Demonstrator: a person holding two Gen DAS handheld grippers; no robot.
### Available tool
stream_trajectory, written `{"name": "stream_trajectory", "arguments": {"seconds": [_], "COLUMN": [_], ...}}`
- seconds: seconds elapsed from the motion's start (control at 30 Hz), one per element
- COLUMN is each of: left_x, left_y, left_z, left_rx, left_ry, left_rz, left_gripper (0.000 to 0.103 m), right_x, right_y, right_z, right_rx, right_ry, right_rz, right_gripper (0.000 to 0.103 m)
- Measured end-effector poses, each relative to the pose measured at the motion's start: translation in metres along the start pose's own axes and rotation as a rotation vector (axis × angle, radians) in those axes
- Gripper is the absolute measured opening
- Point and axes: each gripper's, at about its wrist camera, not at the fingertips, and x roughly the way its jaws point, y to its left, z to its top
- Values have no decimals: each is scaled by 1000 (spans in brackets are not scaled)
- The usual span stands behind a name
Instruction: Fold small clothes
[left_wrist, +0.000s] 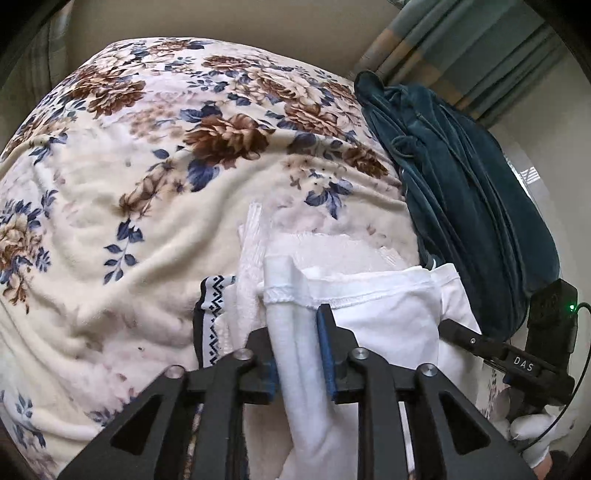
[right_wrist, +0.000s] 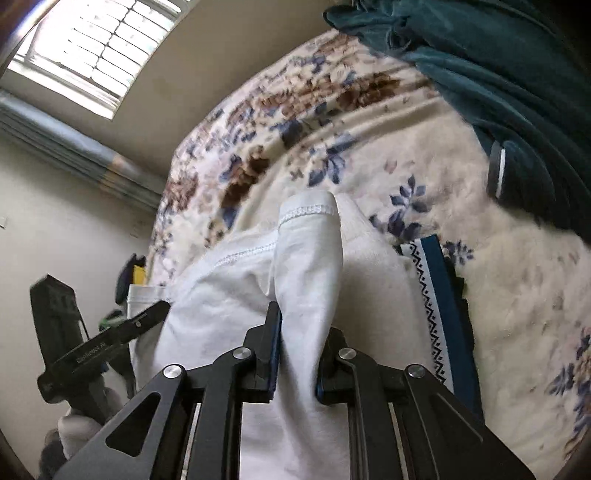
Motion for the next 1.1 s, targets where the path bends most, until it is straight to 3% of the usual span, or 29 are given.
{"name": "stream_trajectory", "arguments": {"seconds": [0.03, 0.17, 0.23, 0.27, 0.33, 0.4, 0.5, 0.63, 0.83, 1.1], "left_x": [-1, -9, -22, -27, -40, -52, -67, -89, -141, -245], "left_y": [0, 0, -9, -14, -31, -40, -52, -71, -102, -153], "left_z": [1, 3, -6, -10, -29, -52, -93, -141, -178, -213], "left_rx": [-8, -56, -52, -37, 16, 28, 27, 28, 38, 66], "left_ry": [1, 1, -29, -50, -85, -107, -94, -83, -124, -213], "left_rz": [-2, -12, 37, 76, 175, 230, 297, 335, 386, 423], "left_gripper": [19, 22, 27, 34, 86, 96, 97, 98, 98, 98], "right_x": [0, -11, -24, -35, -50, -63, -84, -117, -187, -307], "right_y": [-2, -10, -7, -3, 3, 11, 26, 44, 72, 123], "right_z": [0, -5, -12, -20, -36, -57, -94, -135, -180, -230], "right_rx": [5, -3, -41, -76, -132, -184, -263, -318, -324, -349], "right_ry": [8, 41, 24, 2, -29, -59, -82, -120, -162, -265], "right_rz": [-5, -63, -135, -204, -307, -393, -508, -566, -536, -536], "right_gripper": [30, 48, 68, 75, 98, 100, 103, 103, 103, 103]}}
